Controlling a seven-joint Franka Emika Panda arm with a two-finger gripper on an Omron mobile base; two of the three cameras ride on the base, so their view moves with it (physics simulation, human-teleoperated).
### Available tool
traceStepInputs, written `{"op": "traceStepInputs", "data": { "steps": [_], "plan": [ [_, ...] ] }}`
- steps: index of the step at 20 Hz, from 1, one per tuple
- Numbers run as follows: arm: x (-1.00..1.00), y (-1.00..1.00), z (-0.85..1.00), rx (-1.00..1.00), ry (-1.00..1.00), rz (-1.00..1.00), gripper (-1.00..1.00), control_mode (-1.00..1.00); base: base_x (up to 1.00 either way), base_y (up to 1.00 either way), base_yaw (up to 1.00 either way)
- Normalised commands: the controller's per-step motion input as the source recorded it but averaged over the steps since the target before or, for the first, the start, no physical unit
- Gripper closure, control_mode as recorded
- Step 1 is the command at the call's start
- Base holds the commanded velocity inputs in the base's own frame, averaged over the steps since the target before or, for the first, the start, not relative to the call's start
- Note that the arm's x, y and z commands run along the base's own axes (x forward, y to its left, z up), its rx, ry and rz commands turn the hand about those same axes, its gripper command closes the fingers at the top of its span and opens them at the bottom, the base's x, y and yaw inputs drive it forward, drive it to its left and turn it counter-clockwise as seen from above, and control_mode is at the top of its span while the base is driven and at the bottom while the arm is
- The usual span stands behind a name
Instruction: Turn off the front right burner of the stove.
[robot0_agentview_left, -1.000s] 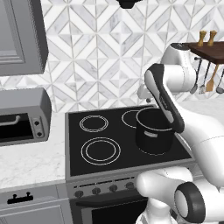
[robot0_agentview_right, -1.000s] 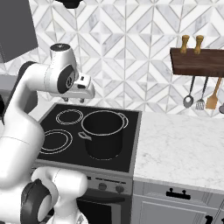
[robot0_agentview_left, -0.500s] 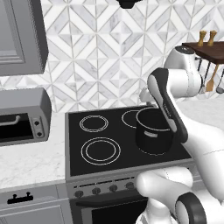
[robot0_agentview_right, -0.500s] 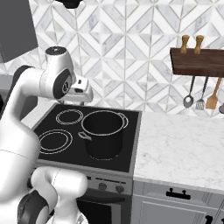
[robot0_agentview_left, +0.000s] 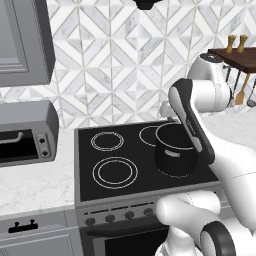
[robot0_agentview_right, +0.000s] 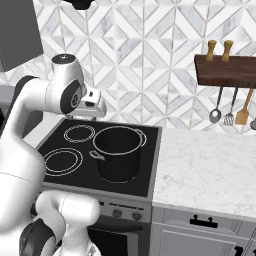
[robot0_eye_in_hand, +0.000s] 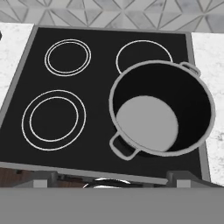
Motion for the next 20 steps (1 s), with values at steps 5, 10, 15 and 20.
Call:
{"op": "traceStepInputs", "data": {
  "steps": [5, 10, 15, 20],
  "plan": [
    [-0.06, -0.04, -0.01, 0.0, 0.0, 0.0, -1.0, 1.0, -0.1, -0.1, 0.0],
    [0.0, 0.0, 0.0, 0.0, 0.0, 0.0, -1.0, 1.0, -0.16, -0.27, 0.0],
    [0.0, 0.0, 0.0, 0.0, 0.0, 0.0, -1.0, 1.0, -0.01, -0.36, 0.0],
    [0.0, 0.0, 0.0, 0.0, 0.0, 0.0, -1.0, 1.0, 0.0, -0.53, 0.0]
  ]
}}
